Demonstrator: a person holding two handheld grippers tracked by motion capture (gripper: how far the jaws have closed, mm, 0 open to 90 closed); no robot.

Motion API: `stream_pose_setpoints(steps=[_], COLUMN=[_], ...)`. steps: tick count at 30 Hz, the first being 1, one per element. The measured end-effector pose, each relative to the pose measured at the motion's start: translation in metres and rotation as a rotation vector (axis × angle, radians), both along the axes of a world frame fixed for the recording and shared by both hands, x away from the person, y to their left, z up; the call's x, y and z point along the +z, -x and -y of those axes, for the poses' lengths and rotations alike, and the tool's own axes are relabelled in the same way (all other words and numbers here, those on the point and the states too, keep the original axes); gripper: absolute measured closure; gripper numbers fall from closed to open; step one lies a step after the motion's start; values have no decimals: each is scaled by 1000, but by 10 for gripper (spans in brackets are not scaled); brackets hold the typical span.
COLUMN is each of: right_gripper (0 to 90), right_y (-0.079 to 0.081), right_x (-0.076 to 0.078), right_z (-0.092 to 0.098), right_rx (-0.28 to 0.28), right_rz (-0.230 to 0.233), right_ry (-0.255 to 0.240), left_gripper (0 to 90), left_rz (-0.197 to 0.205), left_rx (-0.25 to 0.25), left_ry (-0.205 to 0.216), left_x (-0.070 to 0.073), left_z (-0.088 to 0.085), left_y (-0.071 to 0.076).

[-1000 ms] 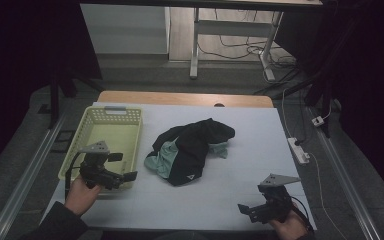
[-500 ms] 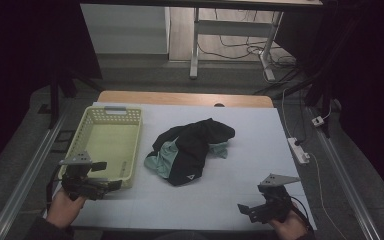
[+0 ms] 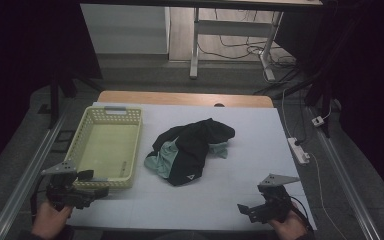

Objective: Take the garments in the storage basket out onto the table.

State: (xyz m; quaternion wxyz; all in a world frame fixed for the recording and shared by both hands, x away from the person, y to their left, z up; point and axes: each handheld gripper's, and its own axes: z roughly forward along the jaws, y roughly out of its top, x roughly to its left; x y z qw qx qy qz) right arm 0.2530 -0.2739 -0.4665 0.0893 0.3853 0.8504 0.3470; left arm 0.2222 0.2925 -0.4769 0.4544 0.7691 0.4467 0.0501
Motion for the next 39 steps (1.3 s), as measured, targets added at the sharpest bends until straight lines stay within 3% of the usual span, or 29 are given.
stream_pose_setpoints(steps=[26,35,39], right_gripper=[0,0,0], right_y=[0,0,0], right_x=[0,0,0], right_z=[-1,-2,-3], right_rx=[3,1,-1], right_rz=[-3,-1,-1], right_ry=[10,17,23], left_gripper=[0,0,0], left_rz=[-3,-18,-28], left_rx=[134,155,161], left_ry=[-27,-75,-66], left_x=[-4,-5,-5], left_z=[-34,-39,-41], left_y=[31,40,40])
